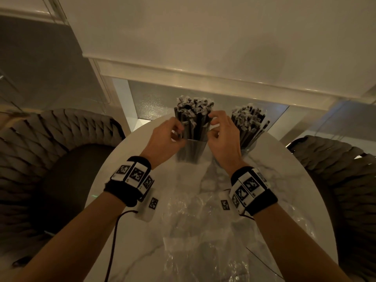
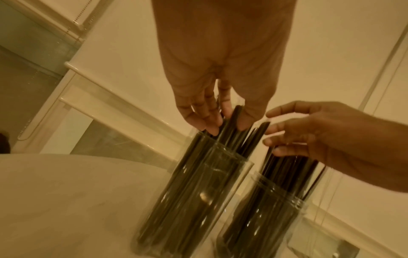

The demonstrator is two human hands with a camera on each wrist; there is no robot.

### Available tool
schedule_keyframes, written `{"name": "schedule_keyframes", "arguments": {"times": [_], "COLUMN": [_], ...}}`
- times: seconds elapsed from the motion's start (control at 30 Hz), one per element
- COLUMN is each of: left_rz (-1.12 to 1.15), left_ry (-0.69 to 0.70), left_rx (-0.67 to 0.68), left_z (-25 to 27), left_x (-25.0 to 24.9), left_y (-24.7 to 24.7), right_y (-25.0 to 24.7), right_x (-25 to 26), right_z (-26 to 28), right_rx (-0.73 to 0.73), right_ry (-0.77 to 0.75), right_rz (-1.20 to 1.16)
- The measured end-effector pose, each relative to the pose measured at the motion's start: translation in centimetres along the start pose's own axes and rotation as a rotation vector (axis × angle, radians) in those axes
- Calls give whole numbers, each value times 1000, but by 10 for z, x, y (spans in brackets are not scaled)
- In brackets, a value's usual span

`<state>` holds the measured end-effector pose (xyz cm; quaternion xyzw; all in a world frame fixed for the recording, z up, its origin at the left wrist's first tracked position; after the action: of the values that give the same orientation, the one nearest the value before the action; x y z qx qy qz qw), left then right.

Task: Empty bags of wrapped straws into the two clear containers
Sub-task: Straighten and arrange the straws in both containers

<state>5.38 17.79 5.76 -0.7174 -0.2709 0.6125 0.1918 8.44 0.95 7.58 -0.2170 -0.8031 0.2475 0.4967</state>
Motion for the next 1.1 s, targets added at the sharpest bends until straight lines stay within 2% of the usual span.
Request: {"name": "schedule_keyframes", "arguments": {"times": [0.23, 0.47, 0.6, 0.73, 0.87, 0.97, 1.1], "left_rz": [-79, -121, -102, -169, -187, -182, -126], "left_ry": [104, 160, 162, 229, 255, 214, 185], "left_rx": [-71, 74, 27, -32, 10, 52, -87], "left_z": [-15, -20, -19, -32, -44, -37, -21], "left_x": [-9, -26, -26, -31, -38, -31, -14], "left_y": [9, 6, 11, -11, -25, -15, -2], "right_y": [1, 8, 7, 0, -6, -1, -1], "right_x": [7, 5, 2, 0, 7, 9, 5], "right_z": [3, 3, -3, -12, -21, -21, -18], "right_rx": [27, 91, 70, 90, 53, 131, 149], "right_ry": [2, -18, -2, 10, 40, 73, 86], "right_rz": [-20, -40, -8, 63, 22, 47, -24]}}
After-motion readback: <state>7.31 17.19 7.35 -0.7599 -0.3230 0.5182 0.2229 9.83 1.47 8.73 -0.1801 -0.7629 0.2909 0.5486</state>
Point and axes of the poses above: each hand's wrist, its own z-axis away from the middle knuckle, its own y-axis out of the palm, x = y × z, the point moved 2 cm from there along -z, towards the middle knuckle, and after that the axes turned 2 degrees about -z, right-handed, at the moved point
